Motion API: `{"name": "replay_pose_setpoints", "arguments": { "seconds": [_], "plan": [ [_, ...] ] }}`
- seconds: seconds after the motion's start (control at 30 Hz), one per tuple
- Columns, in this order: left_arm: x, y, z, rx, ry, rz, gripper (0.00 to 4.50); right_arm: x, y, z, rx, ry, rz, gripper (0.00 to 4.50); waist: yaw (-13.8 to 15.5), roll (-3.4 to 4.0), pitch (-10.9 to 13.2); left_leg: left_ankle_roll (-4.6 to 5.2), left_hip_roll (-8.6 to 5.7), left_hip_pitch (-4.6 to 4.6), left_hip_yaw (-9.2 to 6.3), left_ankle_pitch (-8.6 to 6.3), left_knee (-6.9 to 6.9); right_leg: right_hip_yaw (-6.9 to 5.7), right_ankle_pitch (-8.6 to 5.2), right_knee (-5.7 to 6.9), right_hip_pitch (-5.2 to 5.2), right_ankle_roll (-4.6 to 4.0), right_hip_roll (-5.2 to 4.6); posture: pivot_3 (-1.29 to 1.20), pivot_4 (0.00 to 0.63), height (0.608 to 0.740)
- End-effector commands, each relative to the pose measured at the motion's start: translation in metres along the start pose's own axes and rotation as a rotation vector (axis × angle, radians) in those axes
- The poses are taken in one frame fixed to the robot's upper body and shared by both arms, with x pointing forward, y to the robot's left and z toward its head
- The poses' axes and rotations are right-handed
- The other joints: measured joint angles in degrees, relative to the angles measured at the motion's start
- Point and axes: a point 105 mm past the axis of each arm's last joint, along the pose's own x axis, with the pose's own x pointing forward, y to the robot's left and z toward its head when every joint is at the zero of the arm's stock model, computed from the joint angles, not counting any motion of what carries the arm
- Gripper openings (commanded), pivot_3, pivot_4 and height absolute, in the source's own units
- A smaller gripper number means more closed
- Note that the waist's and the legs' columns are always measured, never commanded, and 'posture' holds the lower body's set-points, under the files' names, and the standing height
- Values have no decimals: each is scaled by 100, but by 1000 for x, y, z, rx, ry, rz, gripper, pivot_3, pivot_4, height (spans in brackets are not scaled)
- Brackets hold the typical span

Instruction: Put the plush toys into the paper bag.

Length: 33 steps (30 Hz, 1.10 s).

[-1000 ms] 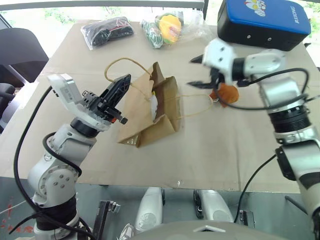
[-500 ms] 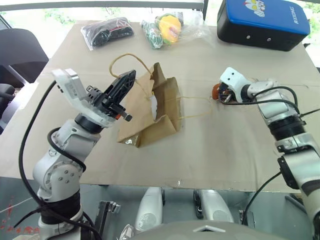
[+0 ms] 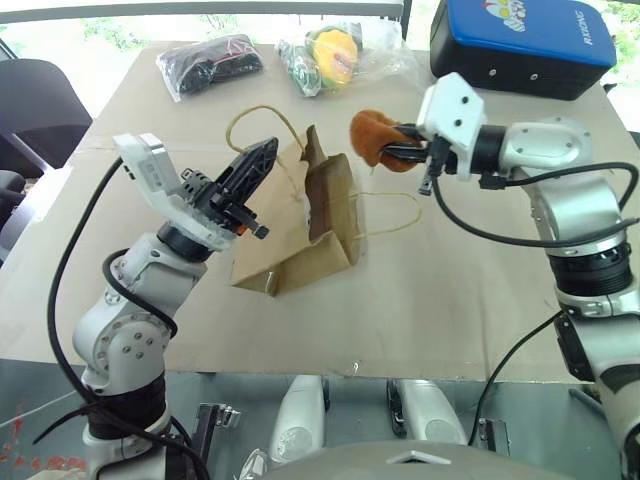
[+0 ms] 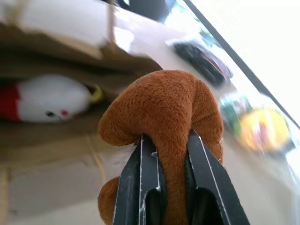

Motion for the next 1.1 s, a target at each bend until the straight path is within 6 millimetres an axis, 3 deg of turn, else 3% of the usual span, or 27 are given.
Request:
{"name": "replay_pose_setpoints", "arguments": {
  "seconds": [0.03,0.27,0.3,0.33,0.4,0.47,0.77,0.9,1.1],
  "plan": [
    [4,-7,9,19,-27,-40,0,24,25,5,-145,14,156,32,1,0,0,0,0,0,0,0,0,0,0,0,0,0,-1,0,150,740],
    [3,-14,3,10,-17,-40,0,85,58,6,-221,-47,346,32,-26,0,0,-2,1,2,-1,1,-1,0,0,4,-3,-1,1,0,150,740],
    [1,-14,2,9,-13,-33,0,90,64,6,-215,-61,389,728,-23,0,0,-2,1,2,-1,1,-1,0,0,3,-3,-1,1,0,150,740],
    [0,-14,1,12,-11,-23,0,93,66,8,-205,-80,407,1048,-18,-1,0,-2,1,2,-1,1,-1,1,0,2,-2,-1,0,0,150,740],
    [-6,-12,2,22,-13,9,0,94,66,7,-213,-86,401,2153,6,-1,-1,-2,1,1,-2,1,-1,-2,0,0,-1,-1,-1,0,150,740],
    [-13,-10,5,36,-27,45,0,86,66,1,-191,-82,403,3120,42,-1,-1,-2,-1,-1,-5,1,-1,-8,0,-2,0,-1,-6,0,150,740],
    [-32,-4,17,34,-82,122,0,36,48,-15,11,-35,277,3120,42,-2,-1,-1,-3,1,-7,0,-1,-9,0,2,0,-1,-7,0,150,740],
    [-38,0,23,39,-89,129,0,-13,27,-30,343,32,73,3120,78,-2,-1,-1,-3,-5,-9,0,-1,-12,0,-1,0,-1,-9,0,150,740],
    [-43,4,27,44,-93,134,0,-63,49,-52,919,57,-49,3120,125,-4,-3,0,-3,-3,-6,0,-1,-7,-1,-1,1,-3,-6,0,150,740]
  ]
}}
